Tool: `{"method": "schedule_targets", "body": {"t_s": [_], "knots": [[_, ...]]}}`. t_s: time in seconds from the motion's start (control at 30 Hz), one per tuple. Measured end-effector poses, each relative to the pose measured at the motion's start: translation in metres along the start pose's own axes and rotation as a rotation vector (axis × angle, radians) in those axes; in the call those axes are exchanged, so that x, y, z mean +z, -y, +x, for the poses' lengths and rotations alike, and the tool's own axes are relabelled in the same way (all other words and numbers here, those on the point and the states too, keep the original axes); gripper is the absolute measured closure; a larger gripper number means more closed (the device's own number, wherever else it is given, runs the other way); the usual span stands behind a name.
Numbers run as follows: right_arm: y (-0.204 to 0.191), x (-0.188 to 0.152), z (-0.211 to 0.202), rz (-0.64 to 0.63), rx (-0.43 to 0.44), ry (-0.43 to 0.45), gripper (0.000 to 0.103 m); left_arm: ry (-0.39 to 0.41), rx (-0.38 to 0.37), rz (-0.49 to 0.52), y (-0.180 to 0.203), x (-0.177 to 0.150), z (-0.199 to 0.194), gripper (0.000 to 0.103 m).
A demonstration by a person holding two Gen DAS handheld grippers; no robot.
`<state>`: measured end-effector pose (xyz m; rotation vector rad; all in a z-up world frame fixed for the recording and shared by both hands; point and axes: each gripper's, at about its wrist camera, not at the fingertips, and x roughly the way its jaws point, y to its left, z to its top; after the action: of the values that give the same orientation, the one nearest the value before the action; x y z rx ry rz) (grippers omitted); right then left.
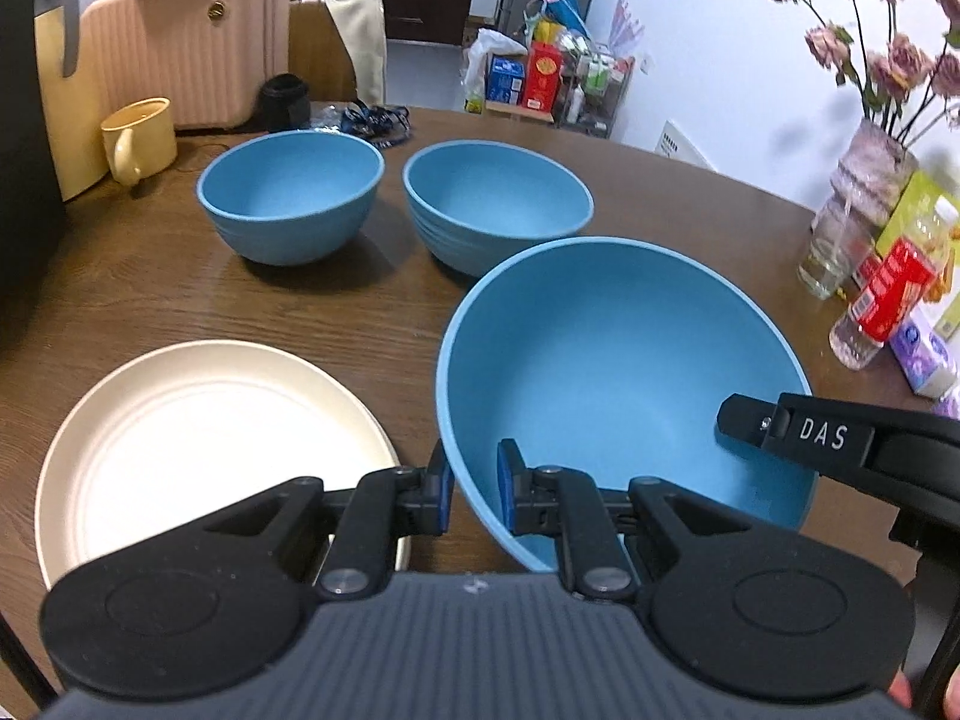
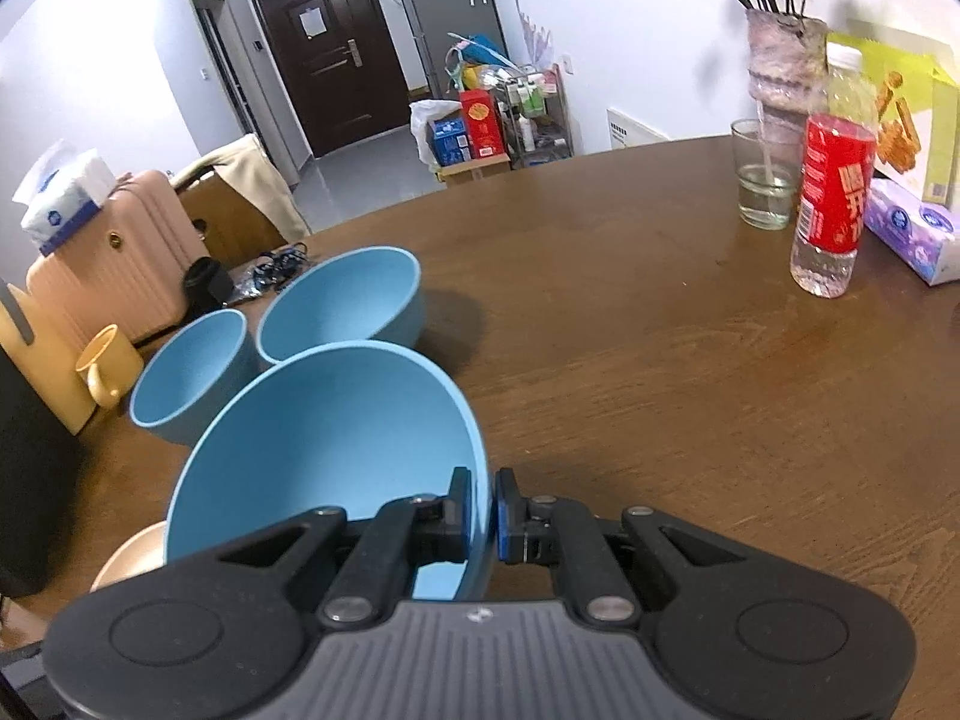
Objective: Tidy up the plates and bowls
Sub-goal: 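Carry the held blue bowls beside the cream plates and lower them to the table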
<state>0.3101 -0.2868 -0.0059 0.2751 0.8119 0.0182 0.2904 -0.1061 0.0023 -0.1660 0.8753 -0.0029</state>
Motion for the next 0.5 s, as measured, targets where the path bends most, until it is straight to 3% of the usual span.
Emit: {"method": "schedule_targets", "body": {"t_s": [0.5], "knots": [[0.052,-0.012,0.017,0.058,-0.023,-0.026,0.095,-0.063,-0.021,0.074,0.036,-0.021,0.03,0.087]]}}
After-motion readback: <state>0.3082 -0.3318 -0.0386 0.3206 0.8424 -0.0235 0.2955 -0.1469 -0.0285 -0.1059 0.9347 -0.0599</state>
